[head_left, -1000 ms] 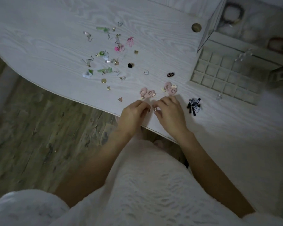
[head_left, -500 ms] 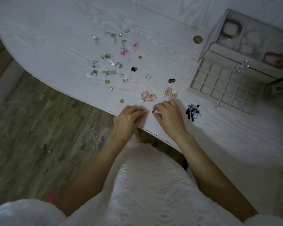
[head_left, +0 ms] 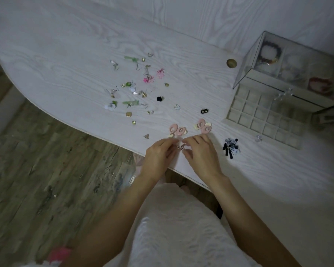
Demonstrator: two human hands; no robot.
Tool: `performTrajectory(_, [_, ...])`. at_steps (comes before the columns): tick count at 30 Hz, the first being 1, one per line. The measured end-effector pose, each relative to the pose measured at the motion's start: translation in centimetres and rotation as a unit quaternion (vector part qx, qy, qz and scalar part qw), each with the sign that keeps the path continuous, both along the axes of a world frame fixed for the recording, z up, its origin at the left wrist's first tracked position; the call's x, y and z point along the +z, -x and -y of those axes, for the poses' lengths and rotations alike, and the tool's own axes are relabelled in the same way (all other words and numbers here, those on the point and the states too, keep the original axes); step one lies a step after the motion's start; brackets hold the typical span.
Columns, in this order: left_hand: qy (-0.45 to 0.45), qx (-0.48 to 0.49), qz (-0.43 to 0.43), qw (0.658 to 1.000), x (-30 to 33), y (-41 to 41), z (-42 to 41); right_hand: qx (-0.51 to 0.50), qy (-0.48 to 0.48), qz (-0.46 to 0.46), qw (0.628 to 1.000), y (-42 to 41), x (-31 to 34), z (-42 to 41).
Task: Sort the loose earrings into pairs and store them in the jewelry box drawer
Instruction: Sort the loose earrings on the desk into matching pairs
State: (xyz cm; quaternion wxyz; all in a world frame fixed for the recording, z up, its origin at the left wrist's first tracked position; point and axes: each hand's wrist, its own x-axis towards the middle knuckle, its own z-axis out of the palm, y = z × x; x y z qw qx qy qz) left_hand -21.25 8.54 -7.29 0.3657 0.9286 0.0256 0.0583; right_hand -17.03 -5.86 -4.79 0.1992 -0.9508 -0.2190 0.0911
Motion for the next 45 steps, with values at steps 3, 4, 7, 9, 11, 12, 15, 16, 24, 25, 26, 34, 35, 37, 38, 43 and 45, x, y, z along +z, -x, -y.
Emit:
performTrajectory(3, [0.020, 0.003, -0.003, 1.000, 0.2, -0.1, -0.1, 0.014, 0.011, -0.002, 1.000, -0.2, 0.2, -0.1])
performTrajectory(4, [0.023, 0.003, -0.005, 1.000, 0.2, -0.1, -0.2, 0.020, 0.018, -0.004, 1.000, -0.3, 0.2, -0.1])
performTrajectory(7, [0.006, -0.010, -0.011, 1.000, 0.6, -0.2, -0.3, 0.035, 0.046, -0.004, 0.998, -0.5, 0.5, -0.3])
performTrajectory(9, [0.001, -0.009, -0.010, 1.000, 1.3, 0.2, -0.9, 0.025, 0.032, 0.011, 0.999, -0.6, 1.1, -0.5])
performTrajectory(11, [-0.008, 0.018, -0.009, 1.000, 1.9, 0.9, -2.3, 0.015, -0.014, 0.023, 1.000, -0.7, 2.1, -1.2])
performTrajectory(12, [-0.016, 0.042, -0.011, 0.999, 2.2, 1.2, -3.2, 0.022, -0.031, 0.023, 0.999, -0.7, 2.5, -1.8])
performTrajectory(15, [-0.017, 0.134, -0.034, 0.990, 2.4, 1.6, -7.0, 0.088, -0.042, 0.015, 0.995, -1.3, 2.8, -5.3])
performTrajectory(16, [-0.017, 0.157, -0.039, 0.987, 2.4, 1.4, -8.0, 0.110, -0.037, 0.012, 0.993, -1.5, 2.5, -6.6])
performTrajectory(24, [-0.017, 0.181, -0.082, 0.980, 1.3, -3.7, -12.2, 0.156, 0.039, -0.035, 0.986, -4.4, 0.3, -12.4])
performTrajectory(25, [-0.013, 0.180, -0.079, 0.980, 1.3, -4.3, -12.2, 0.141, 0.040, -0.037, 0.989, -4.8, 0.3, -12.2])
performTrajectory(26, [-0.010, 0.180, -0.075, 0.981, 1.3, -4.8, -12.1, 0.131, 0.043, -0.043, 0.989, -5.3, 0.4, -12.2])
performTrajectory(34, [-0.103, 0.143, -0.081, 0.981, 0.6, -8.4, -12.9, 0.106, 0.013, -0.039, 0.993, -8.7, 1.0, -13.2])
performTrajectory(35, [-0.111, 0.143, -0.082, 0.980, 0.6, -8.5, -13.0, 0.106, 0.017, -0.029, 0.994, -9.4, 1.1, -13.7])
performTrajectory(37, [-0.115, 0.144, -0.076, 0.980, 0.6, -8.5, -13.0, 0.114, 0.033, -0.012, 0.993, -10.5, 1.1, -14.6])
performTrajectory(38, [-0.107, 0.151, -0.075, 0.980, 0.6, -8.5, -13.1, 0.125, 0.040, -0.009, 0.991, -10.9, 1.0, -15.1])
performTrajectory(43, [-0.119, 0.147, -0.033, 0.981, 0.3, -8.5, -13.9, 0.197, 0.069, -0.020, 0.978, -11.7, 0.5, -16.5])
performTrajectory(45, [-0.124, 0.140, -0.032, 0.982, 0.3, -8.4, -14.3, 0.191, 0.068, -0.031, 0.979, -12.3, 0.6, -16.6])
